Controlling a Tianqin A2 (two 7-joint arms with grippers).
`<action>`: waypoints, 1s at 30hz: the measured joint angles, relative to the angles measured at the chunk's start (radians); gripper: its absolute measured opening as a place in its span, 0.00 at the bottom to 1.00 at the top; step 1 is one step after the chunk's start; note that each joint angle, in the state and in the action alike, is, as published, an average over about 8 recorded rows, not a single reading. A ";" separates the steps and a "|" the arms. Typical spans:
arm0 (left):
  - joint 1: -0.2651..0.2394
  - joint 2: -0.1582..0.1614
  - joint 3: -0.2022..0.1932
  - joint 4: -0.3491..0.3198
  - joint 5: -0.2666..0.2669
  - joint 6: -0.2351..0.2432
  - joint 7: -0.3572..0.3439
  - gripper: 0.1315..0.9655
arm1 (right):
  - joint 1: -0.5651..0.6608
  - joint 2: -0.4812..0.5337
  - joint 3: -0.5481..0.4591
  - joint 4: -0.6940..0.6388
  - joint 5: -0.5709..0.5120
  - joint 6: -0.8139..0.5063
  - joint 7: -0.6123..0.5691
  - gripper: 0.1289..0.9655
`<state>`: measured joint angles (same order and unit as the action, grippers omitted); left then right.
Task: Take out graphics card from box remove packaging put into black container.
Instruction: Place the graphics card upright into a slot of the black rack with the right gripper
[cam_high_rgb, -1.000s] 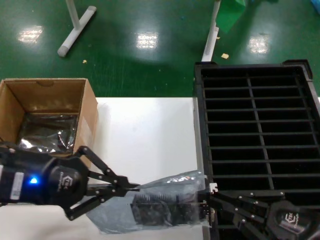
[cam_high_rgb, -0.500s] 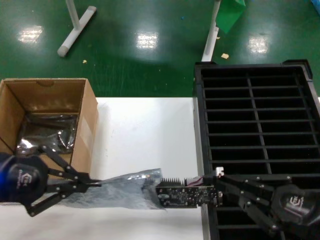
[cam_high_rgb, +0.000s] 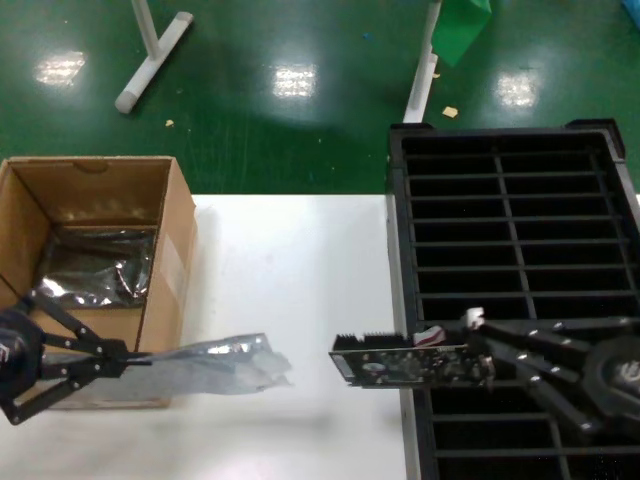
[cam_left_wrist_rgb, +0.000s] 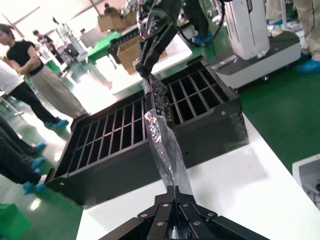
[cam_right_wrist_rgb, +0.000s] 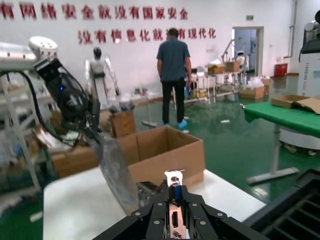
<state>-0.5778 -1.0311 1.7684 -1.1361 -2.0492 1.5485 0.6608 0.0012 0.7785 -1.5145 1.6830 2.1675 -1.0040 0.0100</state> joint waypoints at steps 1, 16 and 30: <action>-0.018 0.001 0.021 0.025 -0.009 0.005 0.017 0.01 | -0.011 0.018 0.013 0.022 -0.007 0.010 0.010 0.06; -0.233 0.013 0.370 0.251 -0.200 0.021 0.209 0.01 | -0.137 0.276 0.239 0.240 -0.161 0.098 0.123 0.06; -0.396 0.027 0.725 0.438 -0.416 0.021 0.368 0.01 | -0.108 0.488 0.294 0.267 -0.293 0.051 0.145 0.06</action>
<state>-0.9743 -1.0044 2.4935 -0.6981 -2.4649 1.5700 1.0285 -0.1068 1.2666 -1.2205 1.9496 1.8749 -0.9529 0.1547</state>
